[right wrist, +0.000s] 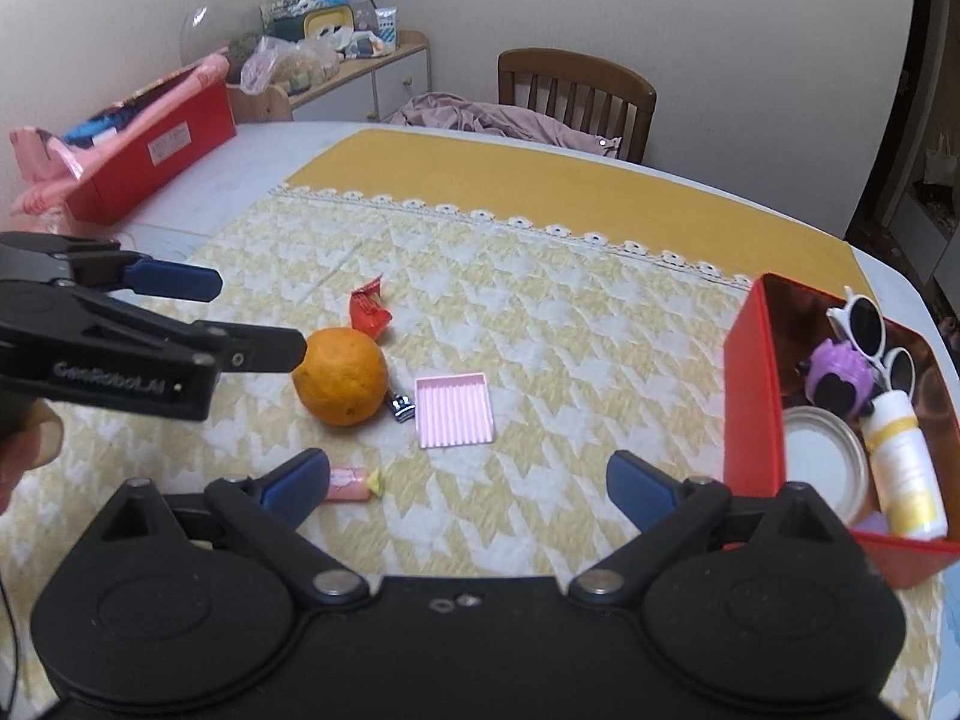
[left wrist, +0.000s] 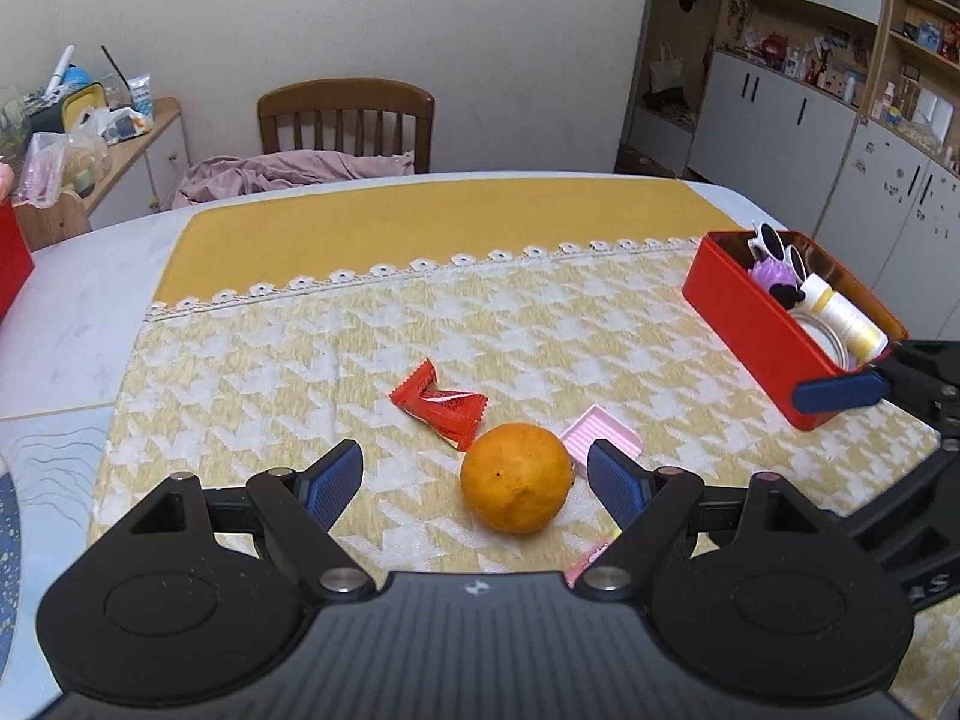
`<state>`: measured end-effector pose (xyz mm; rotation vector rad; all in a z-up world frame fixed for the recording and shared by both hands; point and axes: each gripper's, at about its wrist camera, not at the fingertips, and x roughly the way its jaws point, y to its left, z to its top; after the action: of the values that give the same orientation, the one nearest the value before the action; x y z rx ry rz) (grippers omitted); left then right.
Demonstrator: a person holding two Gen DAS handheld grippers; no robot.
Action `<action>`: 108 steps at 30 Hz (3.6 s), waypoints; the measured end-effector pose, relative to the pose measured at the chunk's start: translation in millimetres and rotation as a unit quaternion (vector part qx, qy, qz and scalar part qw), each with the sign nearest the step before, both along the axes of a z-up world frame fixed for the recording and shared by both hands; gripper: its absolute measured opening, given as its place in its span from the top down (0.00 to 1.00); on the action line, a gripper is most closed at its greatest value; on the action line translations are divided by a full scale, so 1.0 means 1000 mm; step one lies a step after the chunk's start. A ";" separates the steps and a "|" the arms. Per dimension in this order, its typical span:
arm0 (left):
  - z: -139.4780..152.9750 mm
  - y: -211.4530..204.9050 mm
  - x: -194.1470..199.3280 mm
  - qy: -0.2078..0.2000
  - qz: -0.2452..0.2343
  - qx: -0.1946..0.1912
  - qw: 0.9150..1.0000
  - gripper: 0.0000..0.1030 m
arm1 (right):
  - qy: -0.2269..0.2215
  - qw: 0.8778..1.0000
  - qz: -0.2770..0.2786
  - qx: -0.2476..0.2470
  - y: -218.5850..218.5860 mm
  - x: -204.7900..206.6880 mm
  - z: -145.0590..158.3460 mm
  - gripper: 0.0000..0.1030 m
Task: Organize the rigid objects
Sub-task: 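Grasp the orange with the left gripper while the right grasps the pink tray, then carry the orange and pink tray into the red tin and release both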
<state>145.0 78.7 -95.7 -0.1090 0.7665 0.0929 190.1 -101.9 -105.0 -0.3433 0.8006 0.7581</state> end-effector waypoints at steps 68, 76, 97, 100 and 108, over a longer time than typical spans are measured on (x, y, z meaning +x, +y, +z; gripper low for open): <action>0.005 -0.001 0.013 0.051 0.075 -0.096 0.991 0.48 | 0.008 1.000 -0.007 0.025 -0.036 0.023 0.020 0.61; 0.024 -0.027 0.018 0.037 0.061 -0.092 0.993 0.48 | -0.001 0.999 -0.035 0.040 -0.081 0.025 0.036 0.61; 0.029 -0.147 0.108 0.048 -0.033 -0.080 0.995 0.48 | 0.013 0.994 -0.104 0.040 -0.178 0.083 0.021 0.61; 0.027 -0.163 0.124 0.053 -0.042 -0.071 0.995 0.48 | 0.020 0.993 -0.110 0.038 -0.188 0.093 0.015 0.61; 0.025 -0.196 0.170 0.059 -0.056 -0.060 0.995 0.48 | 0.035 0.992 -0.114 0.039 -0.203 0.118 0.007 0.61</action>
<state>314.9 -117.3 -70.3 -0.1766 0.8944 -0.0535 308.3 -305.0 -98.1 -0.1516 0.8572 0.5869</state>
